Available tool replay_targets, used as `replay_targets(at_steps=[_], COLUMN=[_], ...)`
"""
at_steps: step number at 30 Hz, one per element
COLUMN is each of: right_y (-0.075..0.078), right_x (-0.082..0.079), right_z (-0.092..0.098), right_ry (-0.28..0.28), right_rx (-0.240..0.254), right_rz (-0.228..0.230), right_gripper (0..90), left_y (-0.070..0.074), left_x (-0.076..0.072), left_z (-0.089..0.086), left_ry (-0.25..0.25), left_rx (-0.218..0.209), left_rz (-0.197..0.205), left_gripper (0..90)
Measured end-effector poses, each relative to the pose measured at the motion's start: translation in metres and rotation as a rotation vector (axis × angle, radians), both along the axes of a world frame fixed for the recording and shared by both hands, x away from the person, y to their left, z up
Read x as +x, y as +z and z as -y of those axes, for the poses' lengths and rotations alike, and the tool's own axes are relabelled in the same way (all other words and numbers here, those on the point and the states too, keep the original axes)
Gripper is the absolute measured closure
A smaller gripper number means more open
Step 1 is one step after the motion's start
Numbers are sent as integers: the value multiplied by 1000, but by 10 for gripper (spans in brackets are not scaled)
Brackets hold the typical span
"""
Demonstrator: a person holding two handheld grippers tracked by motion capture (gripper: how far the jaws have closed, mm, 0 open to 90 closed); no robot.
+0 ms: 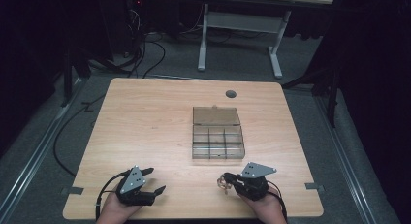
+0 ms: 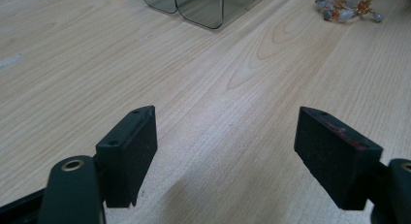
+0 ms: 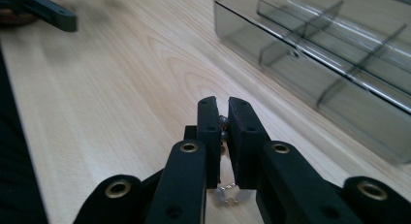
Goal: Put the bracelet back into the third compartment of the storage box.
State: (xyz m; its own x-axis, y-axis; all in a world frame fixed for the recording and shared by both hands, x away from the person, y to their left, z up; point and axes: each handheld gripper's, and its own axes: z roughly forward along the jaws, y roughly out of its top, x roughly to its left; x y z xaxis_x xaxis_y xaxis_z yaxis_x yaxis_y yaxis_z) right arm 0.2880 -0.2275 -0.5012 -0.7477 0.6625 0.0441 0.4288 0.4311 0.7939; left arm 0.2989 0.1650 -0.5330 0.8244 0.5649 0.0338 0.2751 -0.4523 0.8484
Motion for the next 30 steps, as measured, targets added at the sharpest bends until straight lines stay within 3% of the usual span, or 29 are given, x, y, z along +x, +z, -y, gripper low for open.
replay_targets(at_steps=[10, 15, 17, 18, 20, 23, 27, 30], right_y=[-20, -17, -15, -10, -9, -13, -21, -23], right_x=[21, 21, 19, 13, 9, 7, 6, 6], right_z=[-1, 0, -1, -6, -13, -24, -34, -32], right_ry=[-49, -67, -61, -28, 0, 38, 60, 53], right_rx=[-57, -38, -31, -8, -8, -29, -93, -84], right_rz=[-54, -57, -50, -53, -56, -70, -70, -83], right_gripper=[834, 728, 724, 723, 725, 728, 738, 755], left_y=[0, 0, 0, 0, 0, 0, 0, 0], left_x=[0, 0, 0, 0, 0, 0, 0, 0], left_z=[0, 0, 0, 1, 1, 1, 1, 0], left_ry=[0, -1, 0, 0, 1, 2, 1, -1], left_rx=[0, 1, 2, 2, 3, 3, 4, 4], left_rz=[0, 0, -1, -1, -1, -1, -1, -1], left_gripper=[239, 239, 239, 239, 239, 239, 239, 239])
